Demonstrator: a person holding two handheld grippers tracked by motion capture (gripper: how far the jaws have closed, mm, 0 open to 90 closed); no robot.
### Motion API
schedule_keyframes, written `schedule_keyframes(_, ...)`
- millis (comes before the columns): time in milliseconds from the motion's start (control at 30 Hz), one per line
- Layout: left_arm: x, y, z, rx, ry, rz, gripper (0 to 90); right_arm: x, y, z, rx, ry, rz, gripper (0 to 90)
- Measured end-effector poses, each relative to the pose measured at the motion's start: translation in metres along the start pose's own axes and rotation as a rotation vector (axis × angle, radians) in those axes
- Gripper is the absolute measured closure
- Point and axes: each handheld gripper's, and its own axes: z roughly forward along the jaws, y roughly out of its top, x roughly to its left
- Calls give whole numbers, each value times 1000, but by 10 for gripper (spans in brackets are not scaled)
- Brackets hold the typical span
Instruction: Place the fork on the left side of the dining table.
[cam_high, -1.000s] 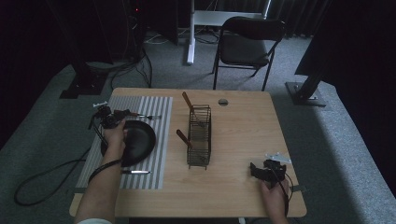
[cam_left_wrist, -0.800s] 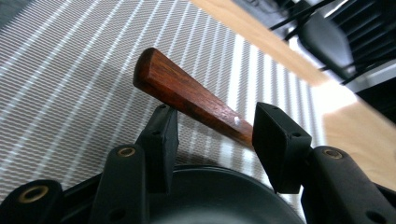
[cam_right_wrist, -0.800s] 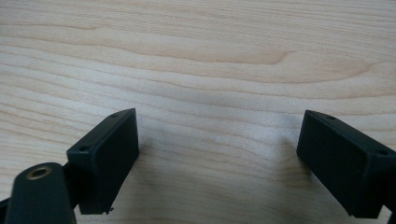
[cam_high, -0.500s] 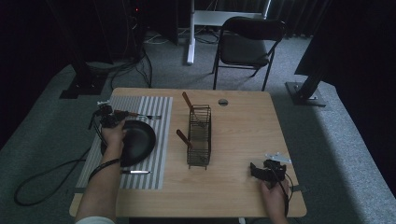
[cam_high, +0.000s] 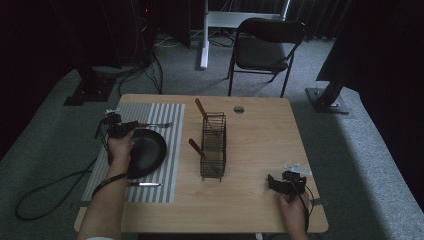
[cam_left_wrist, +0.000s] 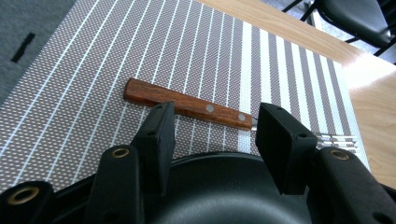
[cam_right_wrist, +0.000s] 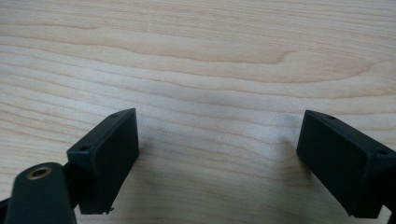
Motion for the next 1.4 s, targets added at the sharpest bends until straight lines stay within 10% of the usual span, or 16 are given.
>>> schedule_keyframes(1400, 9, -37, -79, -30, -52, 191, 447, 0, 0, 0, 0, 1, 1, 125)
